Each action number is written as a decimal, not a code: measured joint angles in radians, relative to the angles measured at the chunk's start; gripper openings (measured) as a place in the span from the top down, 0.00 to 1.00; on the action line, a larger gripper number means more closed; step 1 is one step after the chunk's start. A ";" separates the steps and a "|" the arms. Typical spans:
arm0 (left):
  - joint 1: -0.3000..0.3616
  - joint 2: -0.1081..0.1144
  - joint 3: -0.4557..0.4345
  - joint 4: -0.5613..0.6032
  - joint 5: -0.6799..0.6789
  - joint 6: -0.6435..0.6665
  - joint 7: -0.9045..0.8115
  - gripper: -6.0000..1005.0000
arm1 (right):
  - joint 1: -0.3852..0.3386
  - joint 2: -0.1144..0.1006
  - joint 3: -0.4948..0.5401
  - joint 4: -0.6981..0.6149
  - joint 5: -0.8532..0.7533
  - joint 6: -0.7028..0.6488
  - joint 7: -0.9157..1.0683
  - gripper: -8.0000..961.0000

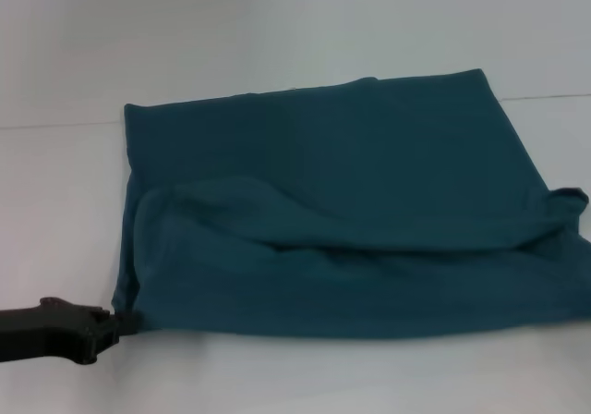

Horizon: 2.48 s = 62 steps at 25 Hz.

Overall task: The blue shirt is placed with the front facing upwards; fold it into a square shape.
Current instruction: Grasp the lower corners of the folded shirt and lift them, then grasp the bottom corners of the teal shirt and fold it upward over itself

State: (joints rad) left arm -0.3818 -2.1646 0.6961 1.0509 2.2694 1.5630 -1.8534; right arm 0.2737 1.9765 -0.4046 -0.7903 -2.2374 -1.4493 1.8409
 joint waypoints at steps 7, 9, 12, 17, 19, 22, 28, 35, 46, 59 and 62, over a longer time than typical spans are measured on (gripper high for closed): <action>0.004 0.003 -0.027 -0.003 0.019 0.063 0.009 0.99 | -0.054 0.026 0.035 -0.001 0.000 -0.068 -0.070 0.97; 0.004 0.003 -0.029 -0.003 0.032 0.081 0.009 0.99 | -0.072 0.035 0.046 -0.001 0.000 -0.085 -0.088 0.97; 0.009 0.003 -0.031 -0.003 0.052 0.104 0.009 0.99 | -0.090 0.044 0.067 -0.001 -0.001 -0.102 -0.111 0.97; 0.026 0.001 -0.037 0.002 0.064 0.145 0.016 0.99 | -0.109 0.054 0.100 -0.001 -0.004 -0.136 -0.154 0.97; 0.030 0.000 -0.044 0.002 0.064 0.157 0.020 0.99 | -0.111 0.055 0.107 -0.001 -0.004 -0.155 -0.173 0.97; 0.036 0.000 -0.053 0.003 0.064 0.175 0.024 0.99 | -0.112 0.055 0.108 -0.001 -0.004 -0.160 -0.178 0.97; 0.043 0.001 -0.079 -0.001 0.064 0.182 0.035 0.99 | -0.113 0.056 0.110 -0.001 -0.005 -0.165 -0.190 0.97; 0.047 0.005 -0.106 0.004 0.064 0.213 0.039 0.99 | -0.138 0.057 0.138 -0.001 -0.004 -0.196 -0.196 0.97; 0.058 0.008 -0.141 0.008 0.103 0.302 0.050 0.99 | -0.166 0.064 0.168 -0.001 -0.006 -0.249 -0.228 0.97; -0.027 0.019 -0.230 -0.026 0.081 0.275 0.056 0.99 | -0.052 0.049 0.186 -0.007 -0.002 -0.232 -0.201 0.97; -0.098 0.034 -0.231 -0.099 0.077 0.199 0.054 0.99 | 0.014 0.032 0.180 -0.010 -0.004 -0.186 -0.171 0.97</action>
State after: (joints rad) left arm -0.4801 -2.1309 0.4654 0.9524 2.3464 1.7619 -1.7995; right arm 0.2872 2.0087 -0.2251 -0.8001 -2.2419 -1.6357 1.6699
